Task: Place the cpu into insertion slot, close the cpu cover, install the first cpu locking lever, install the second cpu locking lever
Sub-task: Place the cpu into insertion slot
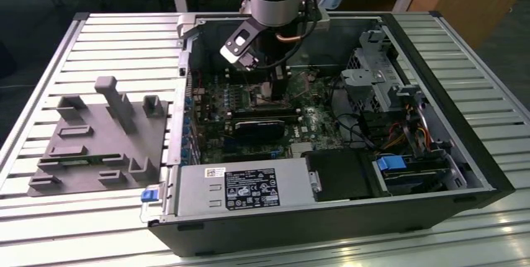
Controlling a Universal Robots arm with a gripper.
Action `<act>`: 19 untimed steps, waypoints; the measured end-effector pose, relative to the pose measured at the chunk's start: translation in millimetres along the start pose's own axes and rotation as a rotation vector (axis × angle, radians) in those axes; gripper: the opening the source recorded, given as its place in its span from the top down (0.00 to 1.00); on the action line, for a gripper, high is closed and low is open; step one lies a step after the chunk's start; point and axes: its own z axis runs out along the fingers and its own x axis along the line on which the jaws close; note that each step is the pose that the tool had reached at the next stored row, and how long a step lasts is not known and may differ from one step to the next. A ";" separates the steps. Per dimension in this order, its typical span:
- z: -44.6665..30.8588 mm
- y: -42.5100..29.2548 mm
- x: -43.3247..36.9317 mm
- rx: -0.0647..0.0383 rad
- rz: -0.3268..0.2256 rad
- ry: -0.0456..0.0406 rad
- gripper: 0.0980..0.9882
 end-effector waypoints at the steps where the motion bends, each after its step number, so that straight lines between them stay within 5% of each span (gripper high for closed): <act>1: 1.1 -0.1 0.1 0.000 0.000 -0.0001 0.51; 19: 12.3 -1.1 8.3 0.000 0.000 0.0000 0.51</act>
